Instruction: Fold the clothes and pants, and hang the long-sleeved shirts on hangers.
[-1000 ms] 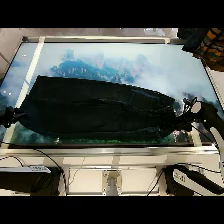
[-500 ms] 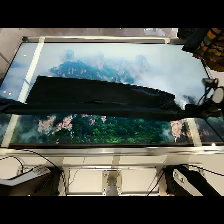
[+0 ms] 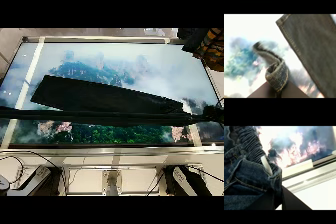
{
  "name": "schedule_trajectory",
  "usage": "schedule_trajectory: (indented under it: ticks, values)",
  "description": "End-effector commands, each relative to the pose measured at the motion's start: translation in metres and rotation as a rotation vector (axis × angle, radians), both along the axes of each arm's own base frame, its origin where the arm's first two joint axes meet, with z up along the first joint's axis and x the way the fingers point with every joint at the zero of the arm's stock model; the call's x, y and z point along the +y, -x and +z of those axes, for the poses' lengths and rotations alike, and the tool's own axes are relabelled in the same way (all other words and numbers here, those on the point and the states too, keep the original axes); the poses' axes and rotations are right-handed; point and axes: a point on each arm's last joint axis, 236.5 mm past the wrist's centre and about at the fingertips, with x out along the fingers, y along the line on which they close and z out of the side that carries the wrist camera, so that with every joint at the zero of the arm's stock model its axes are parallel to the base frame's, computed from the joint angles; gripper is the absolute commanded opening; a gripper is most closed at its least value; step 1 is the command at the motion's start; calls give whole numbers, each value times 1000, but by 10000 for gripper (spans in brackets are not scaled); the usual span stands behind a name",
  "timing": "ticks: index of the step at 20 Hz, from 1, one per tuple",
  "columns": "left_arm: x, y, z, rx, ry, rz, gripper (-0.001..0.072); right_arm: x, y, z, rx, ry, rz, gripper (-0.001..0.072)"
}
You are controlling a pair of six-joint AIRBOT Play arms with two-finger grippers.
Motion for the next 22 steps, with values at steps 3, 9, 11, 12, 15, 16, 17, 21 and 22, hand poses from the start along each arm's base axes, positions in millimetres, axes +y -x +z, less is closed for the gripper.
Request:
schedule_trajectory:
  ticks: [3, 9, 11, 12, 15, 16, 17, 21, 22]
  values:
    - [-9, 20, -18, 168, -65, -72, 13, -25, 3, 6, -20, 58, -11, 10]
    - [-25, 2, -52, 224, 57, -90, 13, -1, -31, -26, -43, -113, 3, 10]
    - [-43, -13, -72, 260, 107, -155, 13, 13, -44, -43, -41, -212, -3, 10]
    - [-52, -20, -83, 282, 125, -189, 13, 16, -47, -51, -27, -241, -17, 10]
    - [-59, -48, -108, 283, 133, -181, 13, 15, -50, -69, 19, -271, -26, 10]
    - [-55, -60, -109, 252, 119, -140, 13, 16, -51, -73, 27, -280, -28, 10]
    - [-52, -74, -105, 207, 102, -116, 12, 16, -54, -76, 22, -285, -29, 10]
    - [-57, -140, -57, -45, 60, -85, 11, 2, -84, -75, -107, -258, -106, 10]
    - [-56, -155, -41, -94, 33, -82, 11, -1, -91, -72, -142, -250, -122, 9]
